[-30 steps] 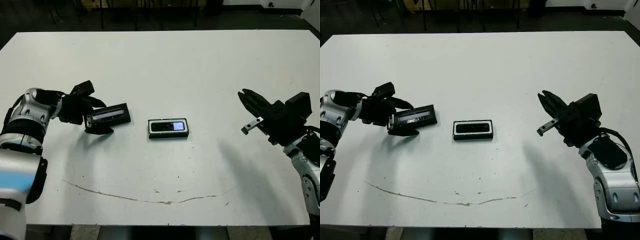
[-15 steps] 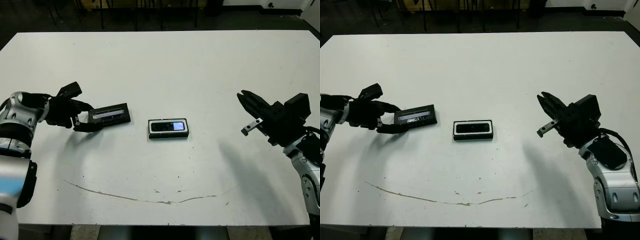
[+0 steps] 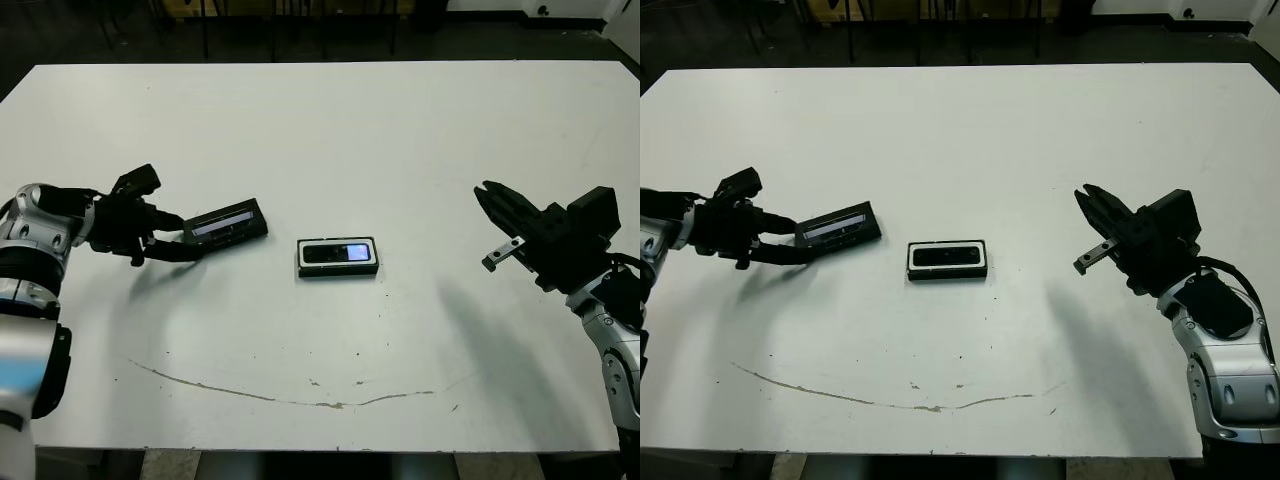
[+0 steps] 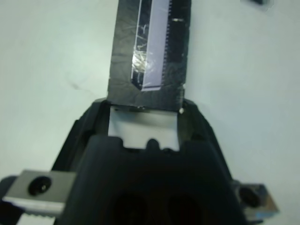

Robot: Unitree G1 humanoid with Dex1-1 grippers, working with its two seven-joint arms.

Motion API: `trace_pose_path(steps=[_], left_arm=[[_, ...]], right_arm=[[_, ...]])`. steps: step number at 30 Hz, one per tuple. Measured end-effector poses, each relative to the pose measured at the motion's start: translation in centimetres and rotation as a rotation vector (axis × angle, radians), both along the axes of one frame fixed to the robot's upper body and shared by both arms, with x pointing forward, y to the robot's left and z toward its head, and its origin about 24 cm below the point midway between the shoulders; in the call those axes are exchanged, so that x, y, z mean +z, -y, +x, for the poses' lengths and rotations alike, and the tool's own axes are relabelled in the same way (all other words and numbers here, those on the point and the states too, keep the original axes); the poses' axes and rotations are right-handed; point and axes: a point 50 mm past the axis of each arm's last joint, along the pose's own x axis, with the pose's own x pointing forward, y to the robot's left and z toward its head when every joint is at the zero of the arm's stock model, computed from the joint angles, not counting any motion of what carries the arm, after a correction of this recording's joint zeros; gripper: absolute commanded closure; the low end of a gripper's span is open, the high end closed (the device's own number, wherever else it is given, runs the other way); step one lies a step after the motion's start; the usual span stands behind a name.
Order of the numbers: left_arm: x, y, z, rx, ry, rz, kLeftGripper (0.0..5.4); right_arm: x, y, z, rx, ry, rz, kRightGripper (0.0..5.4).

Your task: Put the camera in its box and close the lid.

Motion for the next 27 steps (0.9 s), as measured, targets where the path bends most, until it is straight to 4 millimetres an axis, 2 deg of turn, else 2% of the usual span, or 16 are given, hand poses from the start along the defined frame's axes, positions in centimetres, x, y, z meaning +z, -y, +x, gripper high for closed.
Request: trace_pose_path(steps=[5,13,16,23,27], left_arm=[[0.5,0.5,-0.4,-0.004,0.056,-0.117,2.93],[4.1,1.6,-0.7,0.052,0.273,-0.349,2.93],[4.9,2.6,-0.7,0.016,0.261,-0.349,2.93],[5.0,5.3,0.1,-0.098,0.172,-0.277,2.93],[4.3,6.7,0.7,-0.148,0.114,-0.241,2.93]], right_arm=[[0.0,0.0,0.0,-0.018,-0.001,-0.011,5.4],[0.0,-0.3,-0.1,-0.027,-0.005,-0.031,5.4],[-0.2,-0.5,-0.1,-0.022,-0.011,-0.04,5.4],[-0.3,-0.8,-0.1,-0.024,-0.009,-0.049,5.4],[-0.3,-0.8,-0.2,-0.03,-0.006,-0.053,5.4]])
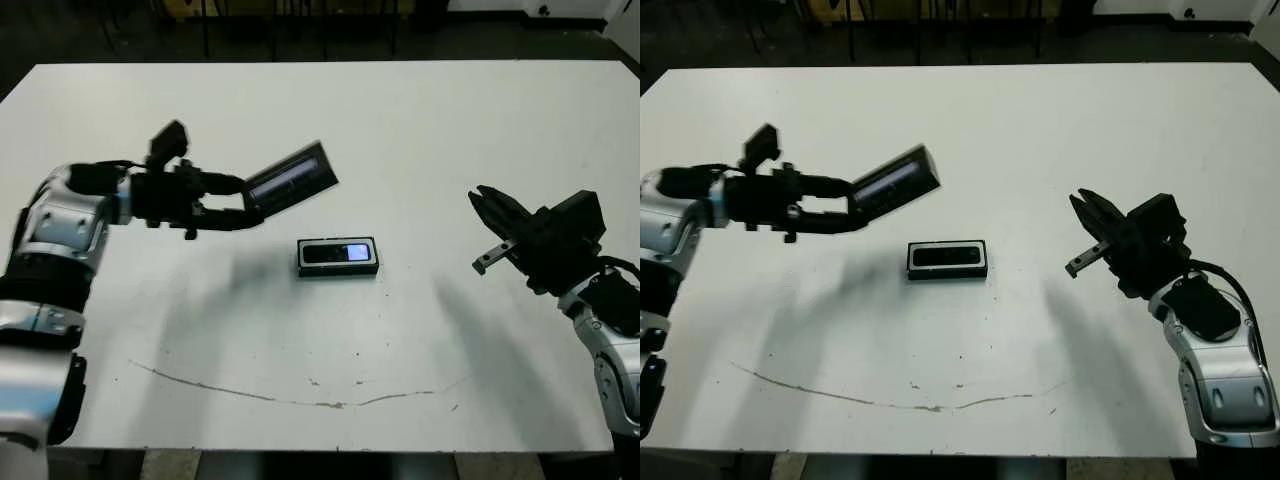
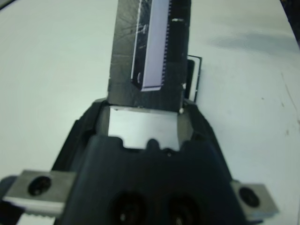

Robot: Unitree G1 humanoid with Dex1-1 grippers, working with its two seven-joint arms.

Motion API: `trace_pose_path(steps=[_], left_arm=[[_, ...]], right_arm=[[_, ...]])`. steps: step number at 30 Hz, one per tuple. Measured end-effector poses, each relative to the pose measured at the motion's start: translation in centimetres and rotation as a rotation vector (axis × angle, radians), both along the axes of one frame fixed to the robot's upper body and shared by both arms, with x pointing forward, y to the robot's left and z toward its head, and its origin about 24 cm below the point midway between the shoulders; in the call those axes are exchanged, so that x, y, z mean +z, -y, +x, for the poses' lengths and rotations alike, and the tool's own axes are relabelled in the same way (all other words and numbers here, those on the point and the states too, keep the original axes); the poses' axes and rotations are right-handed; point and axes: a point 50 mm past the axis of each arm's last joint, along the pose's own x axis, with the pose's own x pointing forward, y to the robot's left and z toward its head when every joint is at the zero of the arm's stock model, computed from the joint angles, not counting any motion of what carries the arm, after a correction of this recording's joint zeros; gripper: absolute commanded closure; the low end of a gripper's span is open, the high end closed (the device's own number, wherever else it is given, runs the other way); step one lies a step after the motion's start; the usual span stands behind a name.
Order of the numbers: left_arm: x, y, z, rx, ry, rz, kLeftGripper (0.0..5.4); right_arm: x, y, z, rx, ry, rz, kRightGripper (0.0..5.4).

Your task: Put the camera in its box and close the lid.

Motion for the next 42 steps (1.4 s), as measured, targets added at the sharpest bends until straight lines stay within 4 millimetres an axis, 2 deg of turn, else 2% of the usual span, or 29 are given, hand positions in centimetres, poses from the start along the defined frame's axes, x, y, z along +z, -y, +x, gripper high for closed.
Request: trace_pose_path(steps=[7,19,36,42], left_arm=[[-1.9,1.7,0.4,-0.039,-0.078,0.058,2.93],[-3.5,2.0,0.4,-0.062,-0.151,0.113,2.93],[-4.3,3.3,0.0,-0.167,-0.218,0.194,2.93],[-4.0,3.7,0.1,-0.177,-0.225,0.221,2.93]], right_arm=[[-0.2,0.0,-0.1,-0.001,-0.003,-0.003,5.4],[-0.8,-0.2,0.0,0.008,0.002,0.021,5.4],[-1.1,-0.1,-0.1,0.016,0.001,0.016,5.4],[-1.3,-0.1,-0.3,0.012,-0.017,0.025,5.4]])
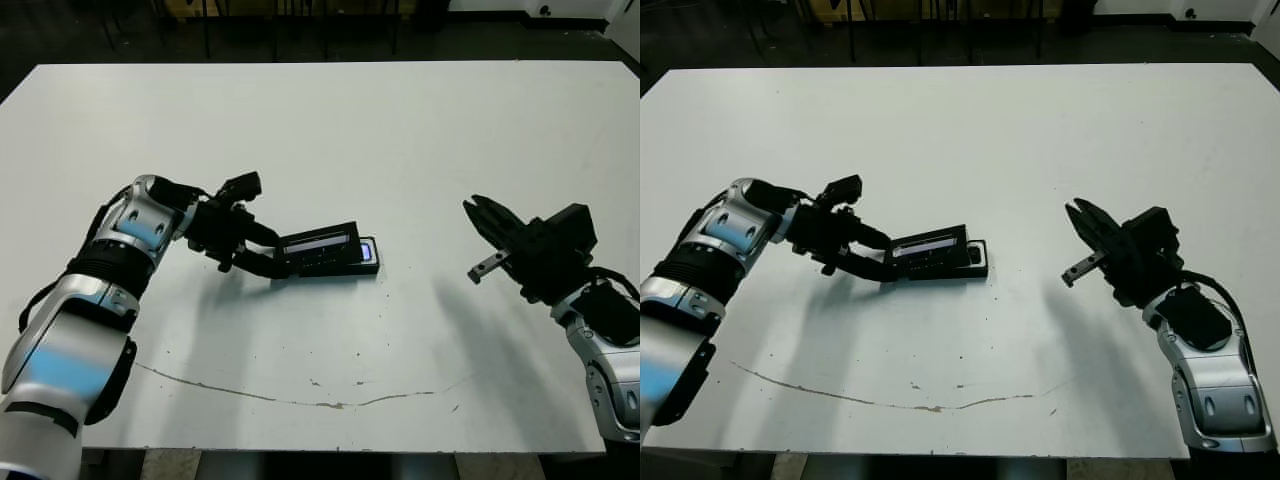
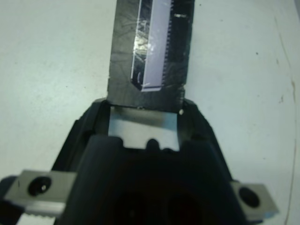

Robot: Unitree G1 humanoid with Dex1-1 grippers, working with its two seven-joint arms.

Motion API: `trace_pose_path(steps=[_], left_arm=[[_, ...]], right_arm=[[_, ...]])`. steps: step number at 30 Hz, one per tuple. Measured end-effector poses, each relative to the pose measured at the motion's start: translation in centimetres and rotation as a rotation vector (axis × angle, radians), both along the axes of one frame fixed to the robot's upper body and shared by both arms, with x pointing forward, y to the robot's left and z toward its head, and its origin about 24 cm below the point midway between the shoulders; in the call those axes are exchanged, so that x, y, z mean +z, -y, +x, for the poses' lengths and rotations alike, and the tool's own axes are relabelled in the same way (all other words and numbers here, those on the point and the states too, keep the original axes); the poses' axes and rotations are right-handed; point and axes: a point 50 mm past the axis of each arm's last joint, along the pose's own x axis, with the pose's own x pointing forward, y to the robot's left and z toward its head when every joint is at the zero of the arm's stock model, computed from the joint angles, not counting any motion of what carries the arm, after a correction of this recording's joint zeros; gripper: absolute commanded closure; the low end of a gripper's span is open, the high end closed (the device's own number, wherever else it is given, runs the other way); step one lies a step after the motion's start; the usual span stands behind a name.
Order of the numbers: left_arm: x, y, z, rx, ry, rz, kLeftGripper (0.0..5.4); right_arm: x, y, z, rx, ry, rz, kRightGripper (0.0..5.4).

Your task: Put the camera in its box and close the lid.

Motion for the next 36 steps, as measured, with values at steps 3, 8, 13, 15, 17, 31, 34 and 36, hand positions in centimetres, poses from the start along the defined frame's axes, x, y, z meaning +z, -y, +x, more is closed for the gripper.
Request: trace_pose_path(steps=[3,8,13,15,17,31,34,36], left_arm=[[0.0,0.1,0.0,-0.004,0.0,-0.002,2.93],[0.0,0.2,0.0,-0.007,0.001,0.0,2.93],[-0.4,0.7,-0.1,0.002,0.02,-0.001,2.93],[-0.5,0.9,-0.1,0.003,0.04,-0.003,2.93],[-0.8,1.3,-0.2,0.003,0.058,-0.009,2.93],[-1.0,3.3,-0.2,-0.032,0.121,-0.007,2.93],[-0.9,3.6,-0.1,-0.036,0.12,0.01,2.93],[-0.9,3.8,0.0,-0.038,0.116,0.013,2.93]], right_arm=[[0.0,-0.1,0.0,-0.001,-0.005,0.002,5.4],[0.0,0.0,0.0,-0.002,-0.008,0.003,5.4],[0.0,0.0,0.0,-0.002,-0.008,0.003,5.4],[0.0,0.0,0.0,-0.002,-0.008,0.004,5.4],[-0.1,0.0,-0.1,-0.004,-0.013,0.004,5.4],[-0.1,0.0,-0.3,-0.009,-0.015,0.002,5.4],[-0.1,0.0,-0.3,-0.01,-0.015,0.0,5.4],[-0.2,0.0,-0.3,-0.011,-0.016,-0.003,5.4]])
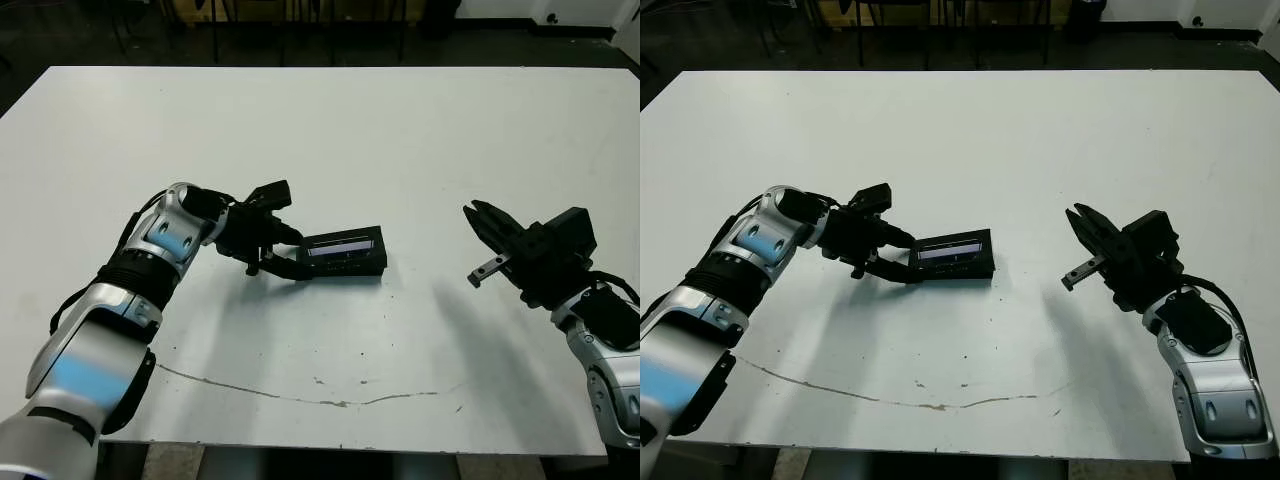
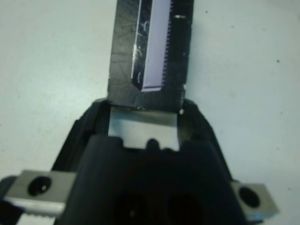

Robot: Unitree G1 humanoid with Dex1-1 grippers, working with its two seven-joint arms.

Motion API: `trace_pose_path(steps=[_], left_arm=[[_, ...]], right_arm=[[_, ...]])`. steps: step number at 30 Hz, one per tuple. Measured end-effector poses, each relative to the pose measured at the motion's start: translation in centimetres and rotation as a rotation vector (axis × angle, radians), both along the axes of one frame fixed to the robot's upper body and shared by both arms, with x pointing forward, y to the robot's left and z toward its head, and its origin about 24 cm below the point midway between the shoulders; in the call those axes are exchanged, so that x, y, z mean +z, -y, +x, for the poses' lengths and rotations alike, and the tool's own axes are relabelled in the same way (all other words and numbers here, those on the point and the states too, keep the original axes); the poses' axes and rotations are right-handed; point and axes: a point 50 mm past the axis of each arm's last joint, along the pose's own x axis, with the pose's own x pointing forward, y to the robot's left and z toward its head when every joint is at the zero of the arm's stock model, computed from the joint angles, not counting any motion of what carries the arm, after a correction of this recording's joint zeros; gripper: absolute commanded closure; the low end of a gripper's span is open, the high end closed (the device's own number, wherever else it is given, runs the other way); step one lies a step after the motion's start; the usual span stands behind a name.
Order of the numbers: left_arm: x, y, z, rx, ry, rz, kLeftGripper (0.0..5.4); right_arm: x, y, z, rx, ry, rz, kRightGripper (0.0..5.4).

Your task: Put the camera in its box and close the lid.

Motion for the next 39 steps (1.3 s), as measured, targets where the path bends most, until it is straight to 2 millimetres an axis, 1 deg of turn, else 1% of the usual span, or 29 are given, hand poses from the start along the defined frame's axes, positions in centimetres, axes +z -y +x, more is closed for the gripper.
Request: trace_pose_path(steps=[7,20,26,29,35,39], left_arm=[[0.3,0.5,0.3,-0.03,0.0,0.042,2.93],[1.3,1.3,0.6,-0.099,0.036,0.172,2.93],[1.5,1.4,0.7,-0.108,0.034,0.186,2.93],[1.5,1.3,0.7,-0.127,0.045,0.2,2.43],[1.7,1.7,0.5,-0.241,0.118,0.212,1.3],[1.7,1.3,0.3,-0.282,0.127,0.21,0.62]], right_arm=[[0.0,0.0,0.0,0.0,0.0,0.0,5.4],[-0.3,-0.1,0.0,0.0,-0.014,0.016,5.4],[-0.3,-0.2,0.0,0.003,-0.023,0.017,5.4],[-0.4,-0.3,0.0,0.005,-0.025,0.022,5.4],[-0.3,-0.4,-0.2,0.005,-0.029,0.015,5.4],[-0.3,-0.4,-0.3,0.007,-0.025,0.01,5.4]])
